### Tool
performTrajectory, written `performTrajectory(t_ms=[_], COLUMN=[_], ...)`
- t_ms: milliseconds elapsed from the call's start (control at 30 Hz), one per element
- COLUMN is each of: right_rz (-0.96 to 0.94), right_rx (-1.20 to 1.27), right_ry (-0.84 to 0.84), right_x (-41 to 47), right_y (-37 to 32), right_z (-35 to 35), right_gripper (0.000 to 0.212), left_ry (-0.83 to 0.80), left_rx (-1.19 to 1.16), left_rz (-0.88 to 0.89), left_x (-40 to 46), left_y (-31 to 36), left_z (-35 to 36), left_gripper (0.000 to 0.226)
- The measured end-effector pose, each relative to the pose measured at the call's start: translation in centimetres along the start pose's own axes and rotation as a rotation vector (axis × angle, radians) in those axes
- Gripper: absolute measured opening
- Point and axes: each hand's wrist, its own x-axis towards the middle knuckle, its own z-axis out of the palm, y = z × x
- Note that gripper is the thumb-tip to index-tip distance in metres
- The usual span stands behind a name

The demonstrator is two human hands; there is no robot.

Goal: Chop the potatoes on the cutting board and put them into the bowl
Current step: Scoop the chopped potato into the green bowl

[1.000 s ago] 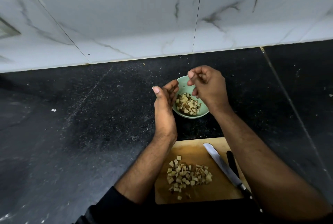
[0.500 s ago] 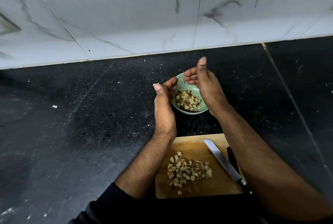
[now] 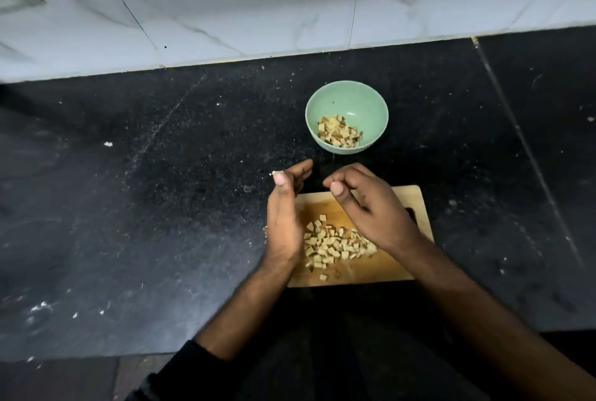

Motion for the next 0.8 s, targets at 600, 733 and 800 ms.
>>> performTrajectory(t_ms=[600, 733, 800], right_rz=[0.035, -0.112, -0.183], right_rx=[-0.348, -0.565, -0.596], right_ry=[-0.05, -0.2, -0.245], right_x=[-7.2, -5.2, -5.0], right_y=[2.1, 1.3, 1.2], right_z=[4.9, 6.8, 6.9], right_gripper=[0.085, 0.087, 0.08], left_ry=[-0.093, -0.044, -0.002], left_rx=[-0.215, -0.254, -0.259], left_rz=[-0.107, -0.111, -0.12], left_x=[-6.9, -7.3, -7.3], left_y=[-2.6, -2.7, -2.7], left_z=[-1.3, -2.2, -2.6], left_gripper=[0.11, 0.109, 0.11])
